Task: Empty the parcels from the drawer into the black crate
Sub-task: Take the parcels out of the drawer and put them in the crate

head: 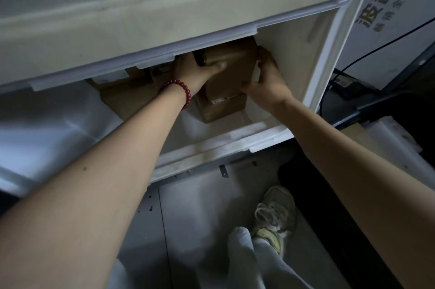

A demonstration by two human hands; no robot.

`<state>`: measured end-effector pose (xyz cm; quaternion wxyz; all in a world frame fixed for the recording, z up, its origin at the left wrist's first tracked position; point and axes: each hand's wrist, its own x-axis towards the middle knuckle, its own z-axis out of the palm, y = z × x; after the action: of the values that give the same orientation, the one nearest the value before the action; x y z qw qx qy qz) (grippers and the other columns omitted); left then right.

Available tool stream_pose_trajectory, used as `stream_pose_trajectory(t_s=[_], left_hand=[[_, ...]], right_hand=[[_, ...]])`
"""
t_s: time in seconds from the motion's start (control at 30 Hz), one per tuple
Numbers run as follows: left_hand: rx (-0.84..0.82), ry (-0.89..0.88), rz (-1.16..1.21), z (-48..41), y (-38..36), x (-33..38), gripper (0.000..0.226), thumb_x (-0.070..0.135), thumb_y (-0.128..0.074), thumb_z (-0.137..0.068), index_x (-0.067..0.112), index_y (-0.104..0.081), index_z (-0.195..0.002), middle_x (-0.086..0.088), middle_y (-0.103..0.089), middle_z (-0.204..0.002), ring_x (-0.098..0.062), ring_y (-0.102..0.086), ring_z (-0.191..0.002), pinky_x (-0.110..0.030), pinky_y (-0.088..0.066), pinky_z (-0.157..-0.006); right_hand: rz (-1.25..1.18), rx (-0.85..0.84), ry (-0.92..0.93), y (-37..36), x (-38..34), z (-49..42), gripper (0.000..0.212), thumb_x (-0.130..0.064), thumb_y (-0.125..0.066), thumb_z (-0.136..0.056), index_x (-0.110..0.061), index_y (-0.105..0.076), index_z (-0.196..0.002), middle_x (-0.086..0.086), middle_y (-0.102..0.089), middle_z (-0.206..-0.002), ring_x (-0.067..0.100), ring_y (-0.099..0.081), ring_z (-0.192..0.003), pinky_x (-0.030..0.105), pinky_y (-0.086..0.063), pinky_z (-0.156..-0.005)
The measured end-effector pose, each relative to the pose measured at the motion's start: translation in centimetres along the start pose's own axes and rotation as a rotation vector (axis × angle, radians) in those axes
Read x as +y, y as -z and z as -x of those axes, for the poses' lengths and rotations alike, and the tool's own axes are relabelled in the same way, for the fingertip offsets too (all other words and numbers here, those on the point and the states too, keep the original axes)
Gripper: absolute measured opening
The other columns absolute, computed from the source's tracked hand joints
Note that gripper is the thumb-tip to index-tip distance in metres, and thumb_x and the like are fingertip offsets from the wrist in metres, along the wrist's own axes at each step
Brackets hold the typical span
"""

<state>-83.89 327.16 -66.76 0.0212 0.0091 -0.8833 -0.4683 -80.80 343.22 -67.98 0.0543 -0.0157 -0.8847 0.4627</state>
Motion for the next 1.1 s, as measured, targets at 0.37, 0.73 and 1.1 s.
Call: stream_pose_trajectory(t_s=[0.37, 0.73, 1.1], left_hand=[[-0.082, 0.022, 0.020, 3.1, 0.9, 2.6, 0.086, 0.050, -0.084, -0.062, 0.016, -0.051, -0.133, 0.001, -0.057, -0.132, -0.013, -0.053, -0.122, -0.032, -0.042, -0.104], [0.077, 0.124, -0.022, 11.2, 2.3, 3.2, 0.125, 0.066, -0.082, -0.047, 0.019, -0.024, -0.148, -0.006, -0.038, -0.149, -0.024, -0.037, -0.135, -0.038, -0.036, -0.108], [0.089, 0.009, 0.211, 19.1, 7.1, 0.1, 0.115, 0.058, -0.082, -0.046, 0.027, -0.027, -0.143, 0.016, -0.050, -0.121, -0.004, -0.050, -0.111, -0.010, -0.039, -0.077]], right_hand=[[-0.233, -0.095, 0.025, 0.2, -1.8, 6.9, 0.075, 0.009, -0.055, -0.083, -0.009, -0.024, -0.149, 0.010, -0.038, -0.148, 0.018, -0.037, -0.136, 0.029, -0.035, -0.111], [-0.282, -0.139, 0.090, 2.4, -2.2, 13.9, 0.072, 0.014, -0.049, -0.088, -0.017, -0.024, -0.148, -0.012, -0.049, -0.137, -0.004, -0.049, -0.115, 0.006, -0.042, -0.076], [-0.457, -0.035, -0.322, 0.5, -2.5, 17.1, 0.054, -0.043, -0.043, -0.100, -0.016, -0.034, -0.146, 0.007, -0.043, -0.147, 0.021, -0.046, -0.129, 0.042, -0.039, -0.108]])
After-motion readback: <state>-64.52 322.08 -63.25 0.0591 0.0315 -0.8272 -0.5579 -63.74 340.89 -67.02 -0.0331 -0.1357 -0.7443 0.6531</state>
